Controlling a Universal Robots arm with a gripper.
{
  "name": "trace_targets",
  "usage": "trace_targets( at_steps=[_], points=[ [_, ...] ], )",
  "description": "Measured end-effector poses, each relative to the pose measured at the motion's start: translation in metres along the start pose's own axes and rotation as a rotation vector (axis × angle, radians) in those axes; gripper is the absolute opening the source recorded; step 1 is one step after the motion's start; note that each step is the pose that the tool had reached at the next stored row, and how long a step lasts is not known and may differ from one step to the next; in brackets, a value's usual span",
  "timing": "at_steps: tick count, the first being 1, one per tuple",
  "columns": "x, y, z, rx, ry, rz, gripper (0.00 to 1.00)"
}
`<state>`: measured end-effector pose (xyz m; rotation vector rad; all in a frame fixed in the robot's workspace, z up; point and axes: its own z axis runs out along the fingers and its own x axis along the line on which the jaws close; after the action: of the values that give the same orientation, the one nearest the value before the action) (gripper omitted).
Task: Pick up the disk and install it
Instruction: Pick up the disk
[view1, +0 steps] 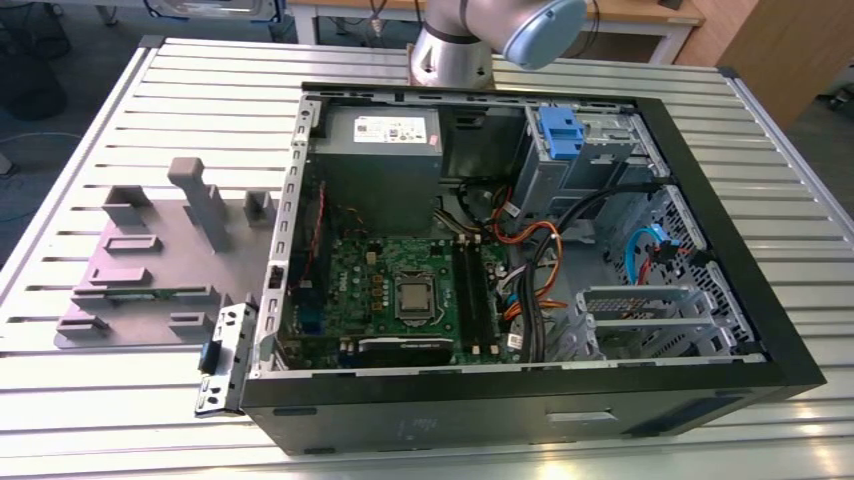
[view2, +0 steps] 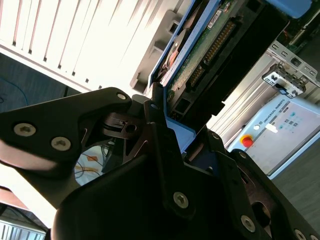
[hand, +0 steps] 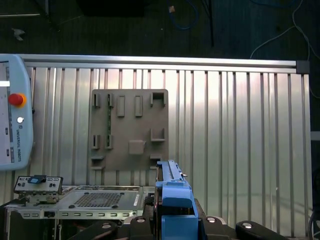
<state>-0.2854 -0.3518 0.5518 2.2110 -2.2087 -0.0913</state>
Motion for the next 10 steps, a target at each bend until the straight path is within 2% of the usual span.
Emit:
trace_targets(
  at_steps=[10],
  points=[
    [0.0000, -0.0082, -0.0004, -0.0006, 0.0000, 0.000, 0.37]
  ],
)
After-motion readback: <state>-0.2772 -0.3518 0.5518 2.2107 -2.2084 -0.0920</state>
